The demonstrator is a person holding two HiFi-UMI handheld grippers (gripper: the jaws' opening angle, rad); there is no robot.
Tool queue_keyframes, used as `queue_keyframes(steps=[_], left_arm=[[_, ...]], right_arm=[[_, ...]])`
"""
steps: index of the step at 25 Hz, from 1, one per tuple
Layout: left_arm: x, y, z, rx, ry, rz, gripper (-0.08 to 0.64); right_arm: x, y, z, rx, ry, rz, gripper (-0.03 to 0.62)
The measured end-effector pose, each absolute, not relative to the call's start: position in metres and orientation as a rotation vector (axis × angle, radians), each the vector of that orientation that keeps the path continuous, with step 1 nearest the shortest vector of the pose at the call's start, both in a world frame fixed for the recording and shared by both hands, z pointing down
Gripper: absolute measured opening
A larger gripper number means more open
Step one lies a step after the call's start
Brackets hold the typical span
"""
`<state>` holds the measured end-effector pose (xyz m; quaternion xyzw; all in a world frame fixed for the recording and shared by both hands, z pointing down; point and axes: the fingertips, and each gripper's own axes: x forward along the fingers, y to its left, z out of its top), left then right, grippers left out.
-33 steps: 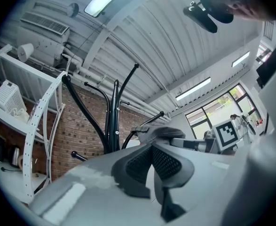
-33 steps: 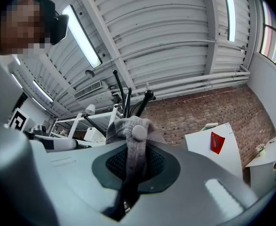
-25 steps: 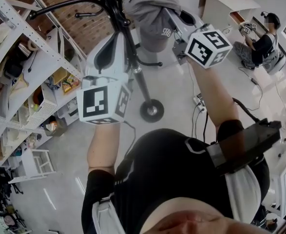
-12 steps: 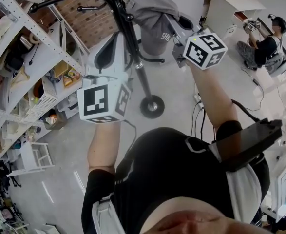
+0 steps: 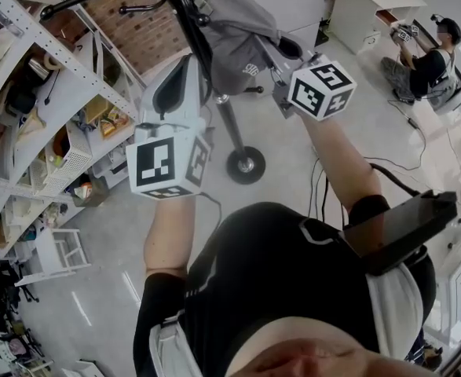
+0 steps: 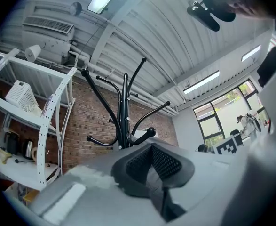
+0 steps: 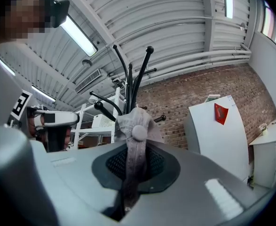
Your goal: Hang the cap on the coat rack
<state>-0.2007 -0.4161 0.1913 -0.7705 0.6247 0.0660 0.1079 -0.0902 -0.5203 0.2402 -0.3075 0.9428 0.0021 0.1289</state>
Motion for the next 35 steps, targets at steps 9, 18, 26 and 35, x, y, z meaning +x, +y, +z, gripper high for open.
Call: queue_keyframes(steps=[9,18,26,35], left_arm=[[-0.202,-0.404,0.209,-2.28,1.867,0.172,0.0],[-0.211,-0.393,0.216,-2.275,1.902,0.141,0.0],[-0.215,-0.383,0.219,-2.278,1.919,0.141,0.001],[-0.208,-0.377,0.228,-2.316,1.909,0.153,0.0]], right_arm=[[-0.098,-0.512,0.267,-0.894,2.779,-0.004,0.023],[-0.108,-0.508,0.279,-0.886,2.811,-0.011,0.028],[-0.108,-0.501,0.282,-0.9,2.84,0.015,0.086],[-0.094,-0.483,0.283,-0.921,2.833,0.019,0.123]])
